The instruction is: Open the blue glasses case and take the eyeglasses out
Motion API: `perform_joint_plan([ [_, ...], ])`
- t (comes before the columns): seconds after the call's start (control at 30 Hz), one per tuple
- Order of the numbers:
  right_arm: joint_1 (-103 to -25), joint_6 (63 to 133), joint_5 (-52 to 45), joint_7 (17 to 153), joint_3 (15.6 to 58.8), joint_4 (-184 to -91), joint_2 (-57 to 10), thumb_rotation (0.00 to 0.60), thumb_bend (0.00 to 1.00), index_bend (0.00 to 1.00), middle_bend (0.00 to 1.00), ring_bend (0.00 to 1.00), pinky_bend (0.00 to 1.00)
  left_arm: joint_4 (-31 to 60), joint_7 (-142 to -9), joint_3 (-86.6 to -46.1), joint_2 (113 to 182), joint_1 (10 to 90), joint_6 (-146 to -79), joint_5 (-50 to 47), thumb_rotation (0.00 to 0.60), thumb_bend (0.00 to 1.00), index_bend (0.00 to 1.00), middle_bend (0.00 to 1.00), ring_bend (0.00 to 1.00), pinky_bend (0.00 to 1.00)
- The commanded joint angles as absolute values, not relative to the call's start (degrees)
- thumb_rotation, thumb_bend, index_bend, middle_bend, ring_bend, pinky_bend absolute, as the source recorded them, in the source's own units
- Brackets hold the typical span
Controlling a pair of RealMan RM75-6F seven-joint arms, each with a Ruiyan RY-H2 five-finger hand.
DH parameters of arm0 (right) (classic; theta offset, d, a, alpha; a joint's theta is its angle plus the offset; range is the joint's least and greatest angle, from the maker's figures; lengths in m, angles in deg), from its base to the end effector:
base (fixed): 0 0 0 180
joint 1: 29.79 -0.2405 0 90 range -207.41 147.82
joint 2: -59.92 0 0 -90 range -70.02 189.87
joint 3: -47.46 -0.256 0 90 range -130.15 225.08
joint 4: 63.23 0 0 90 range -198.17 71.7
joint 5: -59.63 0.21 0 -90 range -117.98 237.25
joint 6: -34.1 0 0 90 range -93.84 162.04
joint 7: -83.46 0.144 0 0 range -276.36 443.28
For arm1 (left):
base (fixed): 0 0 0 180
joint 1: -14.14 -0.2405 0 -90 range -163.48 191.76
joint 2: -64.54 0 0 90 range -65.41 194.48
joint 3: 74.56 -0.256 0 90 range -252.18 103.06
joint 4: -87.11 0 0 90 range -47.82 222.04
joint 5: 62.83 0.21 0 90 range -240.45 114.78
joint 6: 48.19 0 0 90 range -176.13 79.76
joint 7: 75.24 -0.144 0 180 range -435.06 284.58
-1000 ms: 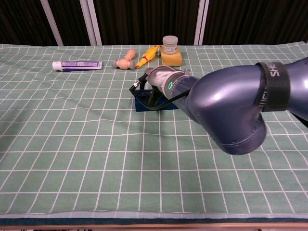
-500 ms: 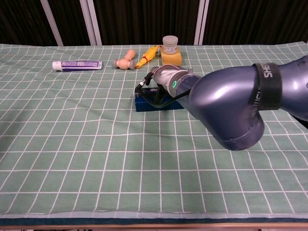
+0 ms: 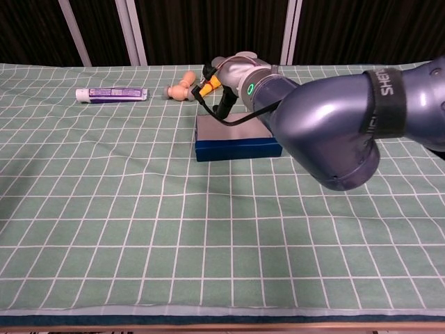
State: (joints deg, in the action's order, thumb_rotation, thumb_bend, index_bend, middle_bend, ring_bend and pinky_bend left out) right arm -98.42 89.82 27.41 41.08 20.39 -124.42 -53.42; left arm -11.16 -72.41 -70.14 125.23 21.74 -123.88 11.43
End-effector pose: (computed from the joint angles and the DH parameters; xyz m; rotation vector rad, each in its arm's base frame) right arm 0.0004 -0.4119 -0.0938 1.7064 -0.9868 0.8899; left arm -0.3181 0.1968 0.1599 -1.2788 -1.1406 -0.8421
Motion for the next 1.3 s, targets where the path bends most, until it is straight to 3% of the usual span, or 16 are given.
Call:
perform_joint_plan([
  [0.03, -95.77, 93.38, 30.09, 36.65, 21.48, -136.32, -48.43, 0.6, 0.51, 0.09, 0.09, 0.06, 0.28, -11.18, -72.44, -70.18, 125.21, 21.7, -123.96, 11.52, 0.6, 0.0, 0.0, 0.0, 0.0, 0.0],
  [0.1, -95.15, 94.33, 30.58, 36.16, 21.85, -139.24, -47.41, 0.6, 0.5, 0.09, 0.21, 0.19, 0.37, -11.17, -72.41, -70.24, 125.21, 21.66, -124.02, 11.66, 0.6, 0.0, 0.0, 0.0, 0.0, 0.0],
  [0.23, -94.06, 95.62, 32.02, 35.6, 22.8, -143.35, -46.08, 0.6, 0.5, 0.09, 0.63, 0.67, 0.69, -11.14, -72.31, -70.33, 125.17, 21.61, -124.12, 11.92, 0.6, 0.0, 0.0, 0.0, 0.0, 0.0],
  [0.37, -93.53, 95.9, 34.98, 34.46, 23.95, -145.09, -45.73, 0.6, 0.5, 0.11, 0.84, 0.89, 0.87, -11.19, -72.03, -70.39, 125.06, 21.49, -124.29, 12.14, 0.6, 0.0, 0.0, 0.0, 0.0, 0.0],
  [0.53, -93.43, 95.98, 38.42, 33.33, 25.46, -145.04, -46.65, 0.6, 0.5, 0.13, 0.9, 0.95, 0.91, -11.15, -71.71, -70.46, 124.95, 21.39, -124.4, 12.34, 0.6, 0.0, 0.0, 0.0, 0.0, 0.0],
  [1.0, -93.81, 94.18, 39.57, 34.89, 26.68, -141.49, -50.06, 0.6, 0.5, 0.21, 0.9, 0.95, 0.91, -10.97, -71.71, -70.34, 125.1, 21.6, -124.0, 12.02, 0.6, 0.0, 0.0, 0.0, 0.0, 0.0],
  [1.3, -93.63, 93.79, 39.96, 35.01, 27.17, -146.35, -48.88, 0.6, 0.5, 0.34, 0.91, 0.96, 0.91, -10.98, -71.75, -70.15, 125.16, 21.74, -123.7, 11.48, 0.6, 0.0, 0.0, 0.0, 0.0, 0.0],
])
